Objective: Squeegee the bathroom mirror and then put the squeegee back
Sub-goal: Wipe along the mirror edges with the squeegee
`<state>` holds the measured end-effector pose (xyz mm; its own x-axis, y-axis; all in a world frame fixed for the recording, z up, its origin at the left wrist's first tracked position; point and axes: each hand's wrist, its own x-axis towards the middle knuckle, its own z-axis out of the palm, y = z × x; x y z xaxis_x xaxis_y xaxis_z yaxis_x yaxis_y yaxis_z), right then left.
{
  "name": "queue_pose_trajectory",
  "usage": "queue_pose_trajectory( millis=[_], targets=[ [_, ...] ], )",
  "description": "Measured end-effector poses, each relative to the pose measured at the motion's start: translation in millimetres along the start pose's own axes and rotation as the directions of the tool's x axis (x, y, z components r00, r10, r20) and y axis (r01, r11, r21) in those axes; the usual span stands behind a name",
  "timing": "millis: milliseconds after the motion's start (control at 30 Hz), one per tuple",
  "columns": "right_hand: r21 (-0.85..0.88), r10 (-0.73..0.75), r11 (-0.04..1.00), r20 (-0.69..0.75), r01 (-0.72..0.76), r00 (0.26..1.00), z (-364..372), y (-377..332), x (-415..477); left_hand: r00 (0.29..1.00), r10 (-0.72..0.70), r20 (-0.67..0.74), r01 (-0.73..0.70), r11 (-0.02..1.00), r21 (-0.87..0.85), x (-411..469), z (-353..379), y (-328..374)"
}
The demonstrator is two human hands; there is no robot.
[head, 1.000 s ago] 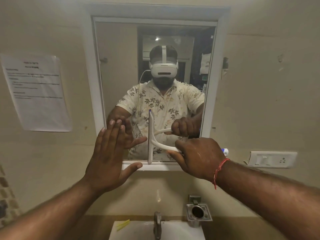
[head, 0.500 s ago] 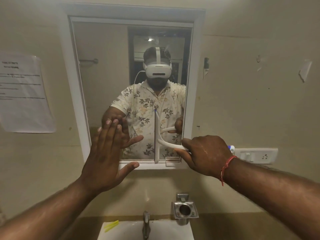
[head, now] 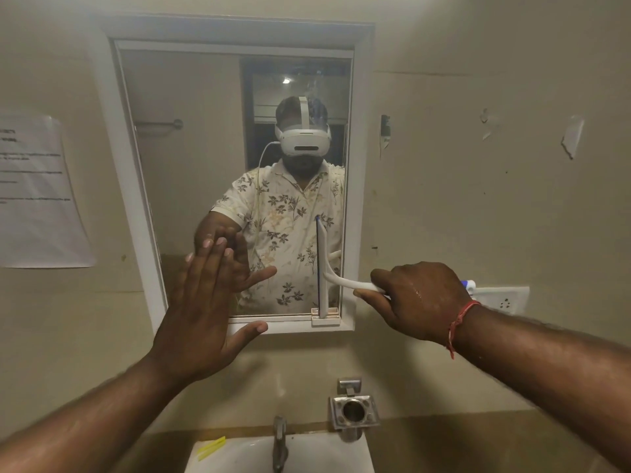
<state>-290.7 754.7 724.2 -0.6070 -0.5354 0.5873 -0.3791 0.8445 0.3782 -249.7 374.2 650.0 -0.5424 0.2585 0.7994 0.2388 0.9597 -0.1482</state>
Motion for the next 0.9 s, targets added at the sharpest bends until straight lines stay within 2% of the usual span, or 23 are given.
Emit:
queue_pose_trajectory(
  millis=[500,767,900],
  targets=[
    [-0.022,0.048,0.999,0.069,-0.046,0.996,-2.3,20.2,-18.1,0.999,0.037,-0.033,-0.037,0.999,0.010,13.0,1.5,18.8],
    [-0.020,0.100,0.995,0.047,-0.099,0.994,-6.4,11.9,-24.0,0.999,0.034,-0.037,-0.033,0.999,0.020,13.4,0.0,20.4],
    [0.058,0.183,0.982,-0.017,-0.182,0.983,-18.2,-3.2,-22.7,0.998,0.049,-0.044,-0.048,0.998,0.027,17.9,-5.1,15.7]
  ],
)
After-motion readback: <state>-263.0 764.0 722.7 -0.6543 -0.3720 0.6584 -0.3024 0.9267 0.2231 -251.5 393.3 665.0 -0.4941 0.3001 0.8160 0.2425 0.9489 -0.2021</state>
